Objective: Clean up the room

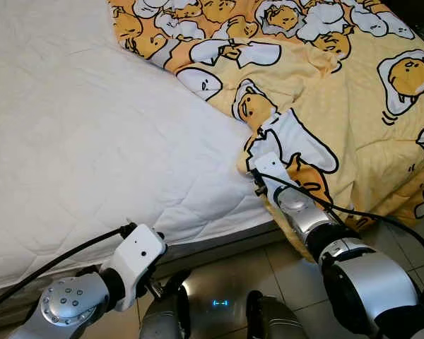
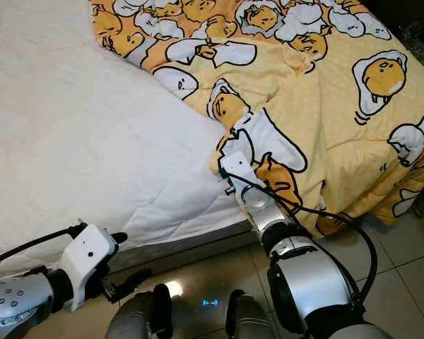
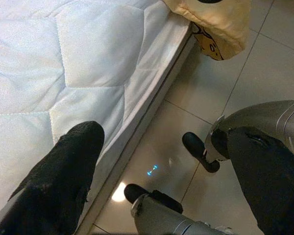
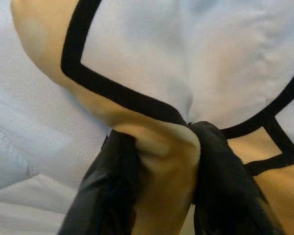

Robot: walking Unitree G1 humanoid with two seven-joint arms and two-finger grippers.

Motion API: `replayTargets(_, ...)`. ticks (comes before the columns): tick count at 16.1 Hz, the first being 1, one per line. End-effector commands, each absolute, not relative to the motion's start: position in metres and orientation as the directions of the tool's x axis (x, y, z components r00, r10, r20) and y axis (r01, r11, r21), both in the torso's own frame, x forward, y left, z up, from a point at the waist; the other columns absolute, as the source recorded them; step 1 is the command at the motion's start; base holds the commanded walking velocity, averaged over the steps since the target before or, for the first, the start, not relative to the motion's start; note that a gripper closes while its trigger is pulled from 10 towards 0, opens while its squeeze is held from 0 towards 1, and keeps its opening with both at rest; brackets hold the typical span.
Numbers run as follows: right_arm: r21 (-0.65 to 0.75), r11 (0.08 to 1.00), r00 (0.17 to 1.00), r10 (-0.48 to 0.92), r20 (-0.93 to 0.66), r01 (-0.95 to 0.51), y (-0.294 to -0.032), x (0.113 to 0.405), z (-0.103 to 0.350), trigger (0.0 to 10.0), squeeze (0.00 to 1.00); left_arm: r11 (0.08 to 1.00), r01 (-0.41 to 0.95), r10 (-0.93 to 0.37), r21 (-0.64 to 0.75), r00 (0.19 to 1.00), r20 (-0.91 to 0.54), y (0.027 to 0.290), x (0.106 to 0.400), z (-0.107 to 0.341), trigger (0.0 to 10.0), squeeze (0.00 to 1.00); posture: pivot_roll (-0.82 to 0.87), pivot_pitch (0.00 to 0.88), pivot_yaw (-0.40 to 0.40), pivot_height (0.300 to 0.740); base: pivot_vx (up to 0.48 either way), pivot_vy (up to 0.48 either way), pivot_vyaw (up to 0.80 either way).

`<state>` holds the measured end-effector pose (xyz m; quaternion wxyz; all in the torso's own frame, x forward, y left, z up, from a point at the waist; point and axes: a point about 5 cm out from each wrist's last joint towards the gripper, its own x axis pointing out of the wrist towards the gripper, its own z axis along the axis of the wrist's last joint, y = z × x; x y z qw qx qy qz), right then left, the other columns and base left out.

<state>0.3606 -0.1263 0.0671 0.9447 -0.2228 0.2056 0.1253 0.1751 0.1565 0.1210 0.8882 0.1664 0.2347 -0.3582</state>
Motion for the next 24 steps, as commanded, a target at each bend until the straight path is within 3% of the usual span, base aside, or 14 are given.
replayTargets(1,-0.337,0.884,0.873,0.143,-0.466,-0.325,-0.129,0.357,0.061,0.0,0.0,0.691,0.713,-0.553,0.123,0.63,-0.545,0.157,0.172,0.12,10.0,0.26,0.11,0.296,0.045,0.74,0.0,0.0,0.0)
replayTargets(7,-0.255,0.898,0.862,0.213,-0.46,-0.358,-0.13,0.358,0.065,0.0,0.0,0.69,0.712,-0.555,0.129,0.634,-0.539,0.157,0.178,0.118,10.0,0.27,0.09,0.266,0.045,0.74,0.0,0.0,0.0)
replayTargets(11,-0.181,0.911,0.855,0.259,-0.449,-0.371,-0.14,0.358,0.067,0.0,0.0,0.689,0.71,-0.555,0.144,0.645,-0.525,0.157,0.189,0.114,10.0,0.26,0.05,0.202,0.045,0.74,0.0,0.0,0.0)
replayTargets(14,-0.059,0.84,0.765,0.459,-0.453,-0.539,-0.131,0.348,0.059,0.0,0.0,0.691,0.704,-0.557,0.16,0.661,-0.503,0.155,0.201,0.113,10.0,0.27,0.03,0.152,0.042,0.74,0.0,0.0,0.0)
replayTargets(16,0.042,0.701,0.614,0.65,-0.448,-0.712,-0.117,0.331,0.049,0.0,0.0,0.69,0.703,-0.559,0.173,0.67,-0.489,0.154,0.21,0.113,10.0,0.27,0.01,0.13,0.049,0.74,0.0,0.0,0.0)
replayTargets(18,0.21,0.399,0.29,0.864,-0.411,-0.893,-0.098,0.299,0.035,0.0,0.0,0.683,0.708,-0.566,0.178,0.668,-0.483,0.153,0.214,0.112,10.0,0.27,0.0,0.119,0.057,0.74,0.0,0.0,0.0)
replayTargets(19,0.247,0.324,0.212,0.895,-0.393,-0.913,-0.095,0.292,0.034,0.0,0.0,0.682,0.709,-0.568,0.179,0.668,-0.482,0.153,0.214,0.112,10.0,0.27,0.0,0.119,0.058,0.74,0.0,0.0,0.0)
replayTargets(22,0.415,-0.108,-0.234,0.935,-0.266,-0.903,-0.084,0.245,0.042,0.0,0.0,0.677,0.713,-0.57,0.185,0.666,-0.481,0.155,0.217,0.111,10.0,0.27,0.0,0.119,0.059,0.74,0.0,0.0,0.0)
replayTargets(24,0.433,-0.175,-0.311,0.913,-0.265,-0.884,-0.086,0.235,0.042,0.0,0.0,0.677,0.712,-0.569,0.187,0.667,-0.48,0.156,0.217,0.111,10.0,0.27,0.0,0.115,0.059,0.74,0.0,0.0,0.0)
